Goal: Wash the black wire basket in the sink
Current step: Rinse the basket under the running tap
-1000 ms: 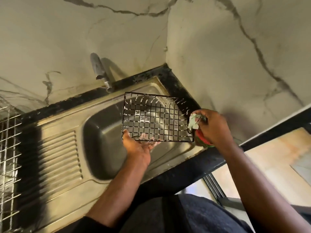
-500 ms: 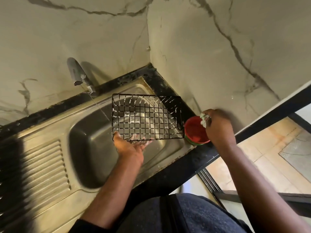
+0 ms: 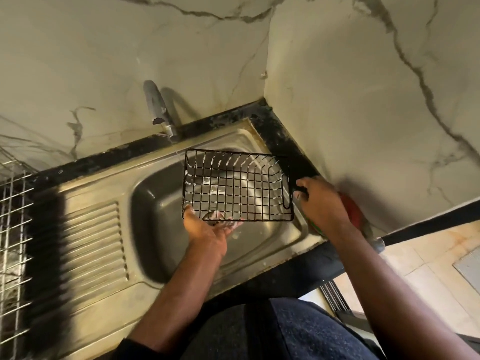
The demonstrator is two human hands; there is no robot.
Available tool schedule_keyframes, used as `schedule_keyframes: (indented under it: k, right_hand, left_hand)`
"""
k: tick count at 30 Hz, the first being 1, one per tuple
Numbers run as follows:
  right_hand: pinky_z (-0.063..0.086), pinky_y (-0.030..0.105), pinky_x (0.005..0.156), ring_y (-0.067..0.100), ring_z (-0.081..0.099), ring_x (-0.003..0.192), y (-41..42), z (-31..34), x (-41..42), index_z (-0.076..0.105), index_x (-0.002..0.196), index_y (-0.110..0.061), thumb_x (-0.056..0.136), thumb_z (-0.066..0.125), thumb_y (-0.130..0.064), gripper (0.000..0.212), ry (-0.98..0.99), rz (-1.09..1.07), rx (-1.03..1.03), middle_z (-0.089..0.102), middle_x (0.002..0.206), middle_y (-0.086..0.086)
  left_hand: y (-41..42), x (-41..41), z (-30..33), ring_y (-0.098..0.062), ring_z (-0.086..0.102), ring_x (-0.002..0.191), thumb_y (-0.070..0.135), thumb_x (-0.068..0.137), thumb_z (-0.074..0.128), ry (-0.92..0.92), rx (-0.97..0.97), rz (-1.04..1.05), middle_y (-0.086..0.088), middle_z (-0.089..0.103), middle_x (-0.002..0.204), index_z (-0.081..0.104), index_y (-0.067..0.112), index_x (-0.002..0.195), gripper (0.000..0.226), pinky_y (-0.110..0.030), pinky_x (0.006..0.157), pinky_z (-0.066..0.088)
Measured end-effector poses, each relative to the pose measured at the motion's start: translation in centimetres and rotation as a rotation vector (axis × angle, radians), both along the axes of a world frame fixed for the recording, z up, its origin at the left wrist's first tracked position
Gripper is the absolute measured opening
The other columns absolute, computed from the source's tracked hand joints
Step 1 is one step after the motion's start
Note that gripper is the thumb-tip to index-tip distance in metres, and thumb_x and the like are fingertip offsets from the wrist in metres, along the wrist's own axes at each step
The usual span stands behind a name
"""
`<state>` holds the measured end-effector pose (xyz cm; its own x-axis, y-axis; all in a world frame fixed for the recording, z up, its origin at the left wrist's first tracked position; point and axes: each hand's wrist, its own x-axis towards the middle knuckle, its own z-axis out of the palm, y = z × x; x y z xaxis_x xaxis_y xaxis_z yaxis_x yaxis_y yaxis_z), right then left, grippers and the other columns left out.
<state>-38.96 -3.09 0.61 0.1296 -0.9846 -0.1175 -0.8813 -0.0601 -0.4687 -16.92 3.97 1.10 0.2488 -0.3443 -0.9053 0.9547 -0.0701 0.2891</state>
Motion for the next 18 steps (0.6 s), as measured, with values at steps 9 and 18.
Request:
schedule_keyframes:
  k: [9,18]
  right_hand:
    - [0.054,0.039,0.094,0.025,0.066,0.104,-3.5,-0.9,7.3,0.066,0.122,-0.014,0.098,0.059,-0.020,0.026,-0.057,0.106,0.000,0.065,0.117,0.007]
    - [0.053,0.020,0.088,0.008,0.064,0.098,-7.2,-1.1,17.4,0.066,0.124,-0.012,0.099,0.059,-0.018,0.027,-0.424,0.373,-0.006,0.069,0.115,-0.001]
  left_hand:
    - [-0.2,5.5,-0.6,-0.055,0.011,0.151,0.054,0.101,0.047,0.080,0.010,0.212,-0.023,0.011,0.169,0.022,0.020,0.162,0.073,-0.074,0.117,0.016]
    - [0.9,8.4,-3.7,-0.051,0.054,0.120,0.053,0.101,0.049,-0.071,0.101,0.234,-0.021,0.054,0.138,0.047,0.027,0.139,0.047,-0.062,0.094,0.049]
